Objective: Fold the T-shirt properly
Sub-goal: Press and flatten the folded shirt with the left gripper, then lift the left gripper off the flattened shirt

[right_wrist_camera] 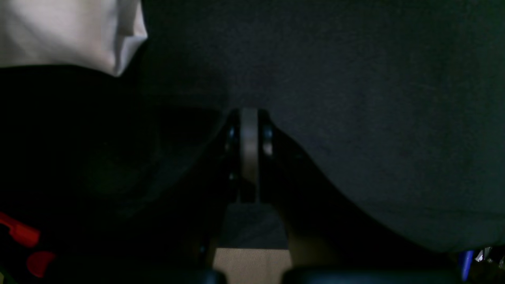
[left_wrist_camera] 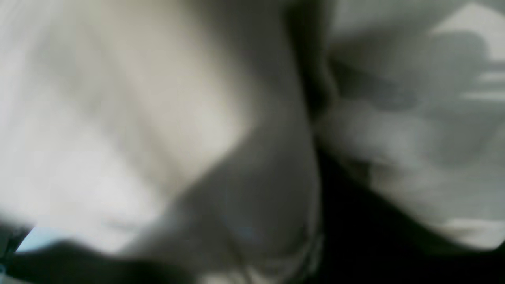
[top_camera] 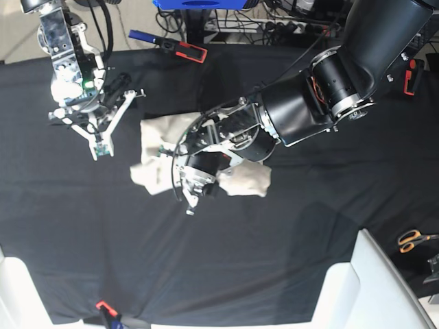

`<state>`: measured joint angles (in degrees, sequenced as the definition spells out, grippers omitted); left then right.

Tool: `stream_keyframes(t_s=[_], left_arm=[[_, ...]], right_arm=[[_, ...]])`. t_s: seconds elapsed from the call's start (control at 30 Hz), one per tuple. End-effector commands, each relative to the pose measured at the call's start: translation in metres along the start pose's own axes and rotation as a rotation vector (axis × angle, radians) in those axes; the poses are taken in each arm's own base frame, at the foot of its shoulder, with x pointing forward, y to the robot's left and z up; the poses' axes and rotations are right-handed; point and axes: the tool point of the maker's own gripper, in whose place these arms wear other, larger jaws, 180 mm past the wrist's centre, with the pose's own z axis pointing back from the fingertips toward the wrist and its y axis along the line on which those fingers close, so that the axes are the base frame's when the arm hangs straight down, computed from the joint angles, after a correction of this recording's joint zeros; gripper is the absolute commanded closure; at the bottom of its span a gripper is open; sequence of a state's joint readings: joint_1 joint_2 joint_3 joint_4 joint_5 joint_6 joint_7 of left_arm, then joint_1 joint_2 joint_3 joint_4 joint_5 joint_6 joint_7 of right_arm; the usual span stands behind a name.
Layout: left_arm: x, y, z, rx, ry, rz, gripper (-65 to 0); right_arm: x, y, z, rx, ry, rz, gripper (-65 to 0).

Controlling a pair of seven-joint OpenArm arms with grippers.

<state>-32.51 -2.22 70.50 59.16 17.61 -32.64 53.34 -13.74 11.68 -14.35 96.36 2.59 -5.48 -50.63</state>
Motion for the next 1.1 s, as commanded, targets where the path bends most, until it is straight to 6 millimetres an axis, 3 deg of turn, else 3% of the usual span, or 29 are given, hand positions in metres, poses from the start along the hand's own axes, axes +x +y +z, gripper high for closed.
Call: stream_keyframes(t_s=[0.0,0.13,0.23,0.7,0.87,0.93,0.97,1.07], left_arm=[[-0.002,0.026,0.008,0.056,0.007,0.007,-32.1],[-0.003,0.030,0.009,0.063,0.007,0.010,-47.4],[-0.007,0.041,0.011,0.083,0.014,0.011,-52.2],[-0.032,0.109,0.034,0.209,0.054,0.023,-52.2],[-0.039,0.138,0.056,0.246,-0.042,0.241,-50.5],[-0.041,0.142,0.070,0.265,-0.093,0.356,-43.4],[-0.042,0.140,0.074,0.267,-0.108,0.399,-36.7],[-0.039,0.116,0.082,0.249,-0.179,0.526,-2.6]], right_arm=[[0.009,-0.004,0.003,-0.011,-0.033,0.003,-1.5],[0.009,-0.004,0.003,-0.010,-0.033,0.004,-1.5],[0.009,-0.002,0.003,-0.007,-0.033,0.006,-1.5],[0.008,-0.002,0.003,-0.005,-0.028,0.009,-1.5],[0.009,-0.001,0.003,-0.004,-0.033,0.011,-1.5],[0.010,-0.001,0.003,-0.004,-0.033,0.011,-1.5],[0.010,-0.001,0.003,-0.004,-0.033,0.011,-1.5],[0.011,-0.001,0.004,-0.004,-0.039,0.011,-1.5]])
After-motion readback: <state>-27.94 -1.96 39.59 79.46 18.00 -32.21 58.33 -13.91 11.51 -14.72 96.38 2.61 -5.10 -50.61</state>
